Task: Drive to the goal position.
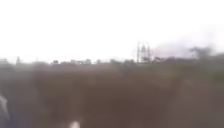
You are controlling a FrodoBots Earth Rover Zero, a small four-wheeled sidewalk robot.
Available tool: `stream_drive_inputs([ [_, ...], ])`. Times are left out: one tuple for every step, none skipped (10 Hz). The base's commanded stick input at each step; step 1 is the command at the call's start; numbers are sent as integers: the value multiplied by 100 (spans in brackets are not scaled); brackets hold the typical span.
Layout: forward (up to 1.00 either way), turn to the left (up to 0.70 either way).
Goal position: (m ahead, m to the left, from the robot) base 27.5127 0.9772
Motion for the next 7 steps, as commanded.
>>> stream_drive_inputs([
  [70, 0],
  [70, 0],
  [70, 0],
  [70, 0],
  [70, 0],
  [70, 0],
  [70, 0],
])
